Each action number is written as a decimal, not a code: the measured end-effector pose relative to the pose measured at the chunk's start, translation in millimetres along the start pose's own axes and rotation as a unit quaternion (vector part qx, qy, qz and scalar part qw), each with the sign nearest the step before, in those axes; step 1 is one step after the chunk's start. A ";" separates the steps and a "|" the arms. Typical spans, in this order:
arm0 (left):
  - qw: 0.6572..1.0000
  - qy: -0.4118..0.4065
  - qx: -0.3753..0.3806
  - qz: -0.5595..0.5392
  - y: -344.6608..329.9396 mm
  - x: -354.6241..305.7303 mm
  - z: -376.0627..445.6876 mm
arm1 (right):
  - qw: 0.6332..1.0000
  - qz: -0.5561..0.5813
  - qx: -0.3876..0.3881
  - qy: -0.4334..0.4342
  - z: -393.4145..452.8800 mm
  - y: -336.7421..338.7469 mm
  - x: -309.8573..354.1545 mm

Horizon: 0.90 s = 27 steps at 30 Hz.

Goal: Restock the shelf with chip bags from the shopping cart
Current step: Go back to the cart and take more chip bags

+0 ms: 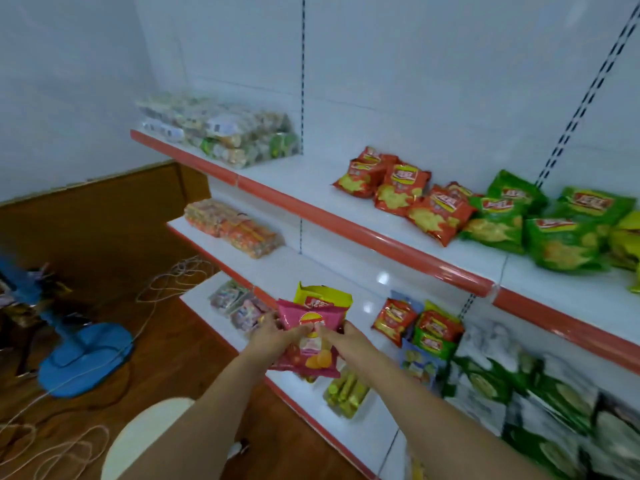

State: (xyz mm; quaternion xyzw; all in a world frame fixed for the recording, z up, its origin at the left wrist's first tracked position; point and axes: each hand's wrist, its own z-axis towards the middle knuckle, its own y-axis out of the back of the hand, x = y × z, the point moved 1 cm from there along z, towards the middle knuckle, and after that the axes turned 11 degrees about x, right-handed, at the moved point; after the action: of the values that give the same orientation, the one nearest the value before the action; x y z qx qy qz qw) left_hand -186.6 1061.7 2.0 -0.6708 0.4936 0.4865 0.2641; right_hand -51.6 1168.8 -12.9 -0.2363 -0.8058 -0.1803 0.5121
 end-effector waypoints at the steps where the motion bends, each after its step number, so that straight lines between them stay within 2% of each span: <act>1: 1.000 0.005 0.005 0.018 -10.1 3.6 29.4 | 1.000 0.019 -0.008 -0.008 22.8 22.2 -15.8; 4: 0.997 0.034 0.052 0.043 -43.7 15.6 114.7 | 0.996 0.060 -0.024 -0.058 90.1 85.1 -73.0; 10: 0.980 0.065 0.166 0.090 -93.8 67.3 267.0 | 0.981 0.070 -0.103 -0.151 138.7 150.7 -84.8; 15: 0.967 0.059 0.219 0.117 -134.3 83.2 331.9 | 0.963 0.049 -0.184 -0.190 178.5 189.3 -127.1; 21: 0.952 0.103 0.198 0.208 -153.8 107.8 353.3 | 0.925 -0.052 -0.220 -0.307 191.3 205.1 -127.3; 27: 0.959 0.101 0.132 0.231 -94.8 99.7 299.1 | 0.908 -0.184 -0.270 -0.261 180.5 179.2 -77.6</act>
State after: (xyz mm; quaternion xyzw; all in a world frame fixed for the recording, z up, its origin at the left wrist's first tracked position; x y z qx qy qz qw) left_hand -212.8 1306.3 -216.8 -0.5432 0.7189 0.3947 0.1798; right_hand -55.6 1397.3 -148.9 -0.2517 -0.8603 -0.4142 0.1582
